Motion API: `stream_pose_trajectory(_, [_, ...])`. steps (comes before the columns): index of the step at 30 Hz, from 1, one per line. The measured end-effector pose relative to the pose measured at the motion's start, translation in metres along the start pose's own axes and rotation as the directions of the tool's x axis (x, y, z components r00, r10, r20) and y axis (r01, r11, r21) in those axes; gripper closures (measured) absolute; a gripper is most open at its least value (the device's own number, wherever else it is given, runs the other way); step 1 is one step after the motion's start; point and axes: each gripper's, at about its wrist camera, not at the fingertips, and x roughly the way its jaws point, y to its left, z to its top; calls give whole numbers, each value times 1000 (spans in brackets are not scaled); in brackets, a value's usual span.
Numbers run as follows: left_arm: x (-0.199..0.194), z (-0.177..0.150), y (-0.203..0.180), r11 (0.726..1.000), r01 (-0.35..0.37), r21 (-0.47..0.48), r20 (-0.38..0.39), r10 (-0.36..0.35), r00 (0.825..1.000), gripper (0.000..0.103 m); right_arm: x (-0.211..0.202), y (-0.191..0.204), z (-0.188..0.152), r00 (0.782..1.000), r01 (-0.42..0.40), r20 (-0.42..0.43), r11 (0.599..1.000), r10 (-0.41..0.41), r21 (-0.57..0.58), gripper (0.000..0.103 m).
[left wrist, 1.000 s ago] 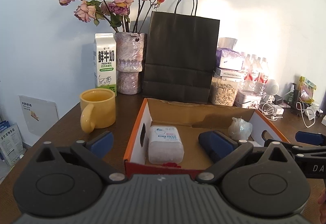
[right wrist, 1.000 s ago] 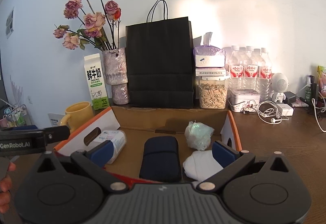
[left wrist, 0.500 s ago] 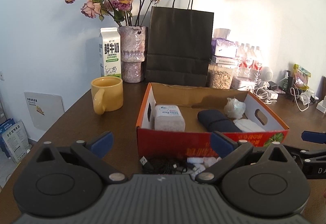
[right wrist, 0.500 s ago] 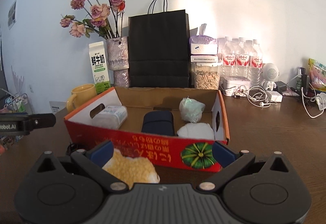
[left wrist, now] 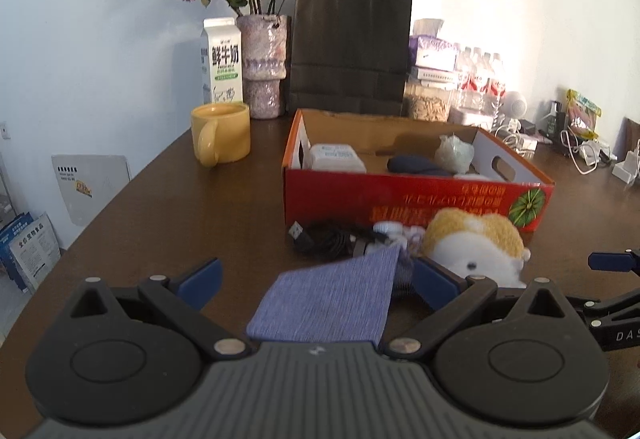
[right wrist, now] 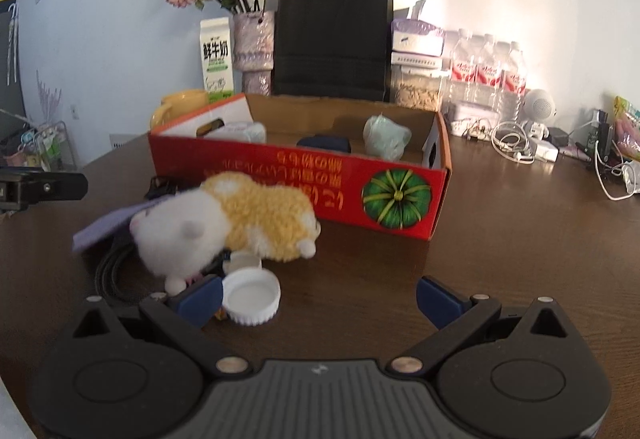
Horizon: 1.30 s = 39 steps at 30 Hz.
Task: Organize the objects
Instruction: 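Withdraw both grippers from the box back to the table items, then grasp the white bottle cap with the right gripper while the left gripper grasps the blue-gray cloth pouch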
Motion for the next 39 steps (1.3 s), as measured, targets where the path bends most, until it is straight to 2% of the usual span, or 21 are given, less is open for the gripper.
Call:
stream_pose_trajectory(9, [-1, -17, 14, 999, -17, -29, -40, 16, 999, 0, 12, 5, -5, 998, -43, -41, 999, 41, -33, 0])
stream_pose_trajectory(14, [-2, -16, 16, 999, -10, -37, -34, 9, 999, 0, 20, 7, -2, 998, -32, -63, 997, 28, -64, 2])
stream_pose_trajectory(18, [-1, -15, 17, 999, -10, -40, -33, 9, 999, 0, 26, 5, 1, 997, -48, -68, 996, 43, -70, 11])
stream_pose_trajectory(23, [1, -14, 16, 999, -10, -43, -34, 8, 999, 0, 34, 4, 7, 995, -83, -67, 994, 79, -64, 34])
stream_pose_trajectory(29, [5, -14, 18, 999, -17, -50, -39, 15, 999, 0, 37, 7, 6, 991, -130, -49, 990, 127, -62, 54])
stream_pose_trajectory(35, [9, -12, 16, 999, -14, -50, -41, 12, 999, 0, 36, 8, 6, 990, -135, -43, 989, 132, -64, 63])
stream_pose_trajectory(39, [11, -12, 15, 999, -13, -47, -46, 11, 999, 0, 36, 9, 6, 990, -136, -42, 988, 134, -69, 64])
